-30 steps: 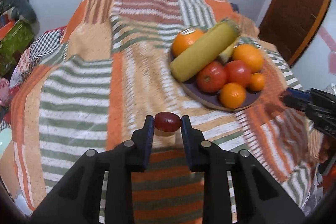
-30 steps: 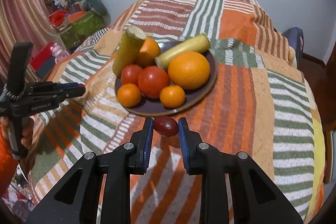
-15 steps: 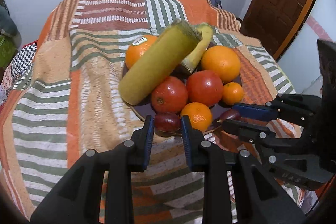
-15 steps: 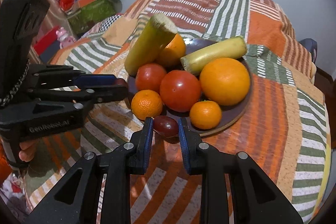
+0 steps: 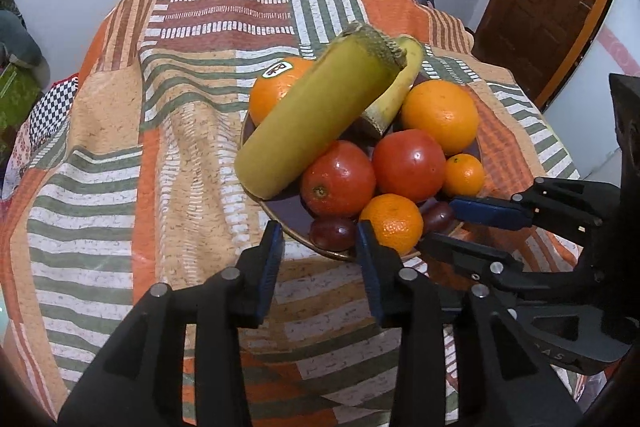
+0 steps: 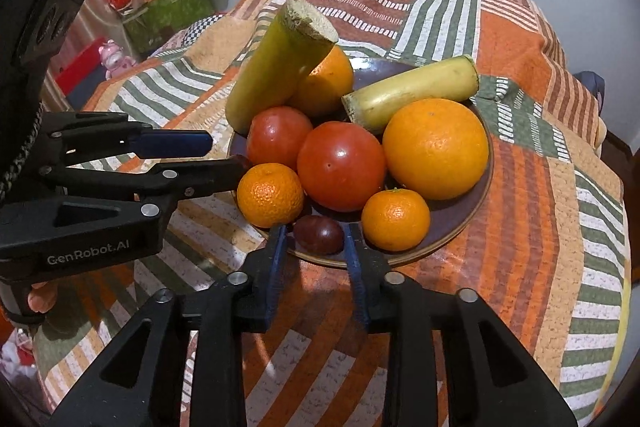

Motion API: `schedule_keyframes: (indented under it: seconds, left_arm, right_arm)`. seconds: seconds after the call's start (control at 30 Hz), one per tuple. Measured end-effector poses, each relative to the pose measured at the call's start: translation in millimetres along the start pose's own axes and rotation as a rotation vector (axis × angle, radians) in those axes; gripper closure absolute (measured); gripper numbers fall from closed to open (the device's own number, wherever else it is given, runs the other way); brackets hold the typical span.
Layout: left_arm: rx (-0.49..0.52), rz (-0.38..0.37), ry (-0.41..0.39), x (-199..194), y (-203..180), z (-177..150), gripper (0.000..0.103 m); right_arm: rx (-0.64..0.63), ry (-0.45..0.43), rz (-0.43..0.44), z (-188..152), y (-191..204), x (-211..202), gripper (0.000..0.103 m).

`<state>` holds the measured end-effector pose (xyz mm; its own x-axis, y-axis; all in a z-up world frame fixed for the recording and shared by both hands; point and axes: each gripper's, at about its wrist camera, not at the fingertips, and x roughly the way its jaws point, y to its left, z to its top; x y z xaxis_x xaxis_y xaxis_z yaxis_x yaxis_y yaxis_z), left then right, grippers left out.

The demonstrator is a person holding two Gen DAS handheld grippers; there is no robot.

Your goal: Organize fruits

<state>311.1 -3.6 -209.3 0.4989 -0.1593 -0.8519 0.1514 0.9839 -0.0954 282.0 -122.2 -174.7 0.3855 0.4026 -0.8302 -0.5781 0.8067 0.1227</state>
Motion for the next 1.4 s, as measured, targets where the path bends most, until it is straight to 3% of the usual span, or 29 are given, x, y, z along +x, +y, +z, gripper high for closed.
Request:
schedule_keyframes:
  seconds: [0.2,0.4,0.83,0.97,1.03,1.3,1.4]
  left_arm:
    - [-0.012,0.013,-0.051,-30,0,-5,0.065]
    - [-0.029,0.012,-0.200,-101,-12,-5,0.065]
    - [-0.007,0.093,-0.627,-286,-64,-46,0.064]
    - [0.002,0.093,-0.726,-323,-76,-64,0.044]
    - [0.008,0.092,-0.760,-337,-80,-73,0.043]
    - [-0.005,0.097,-0.822,-359,-84,-92,0.008]
    - [-0.011,0.100,-0.830,-361,-83,-95,0.005]
  right_arm:
    - [0.015,-0.041,0.002,-2,-1,-23,0.073]
    - [0.018,-0.165,-0.029,-2,4,-82,0.073]
    - [0.030,-0.631,-0.116,-20,56,-269,0.073]
    - [0.033,-0.704,-0.121,-28,74,-296,0.073]
    - [0.036,-0.727,-0.123,-32,79,-302,0.072]
    - [0.045,-0.801,-0.177,-38,93,-312,0.034]
    - [0.046,-0.814,-0.204,-40,96,-311,0.024]
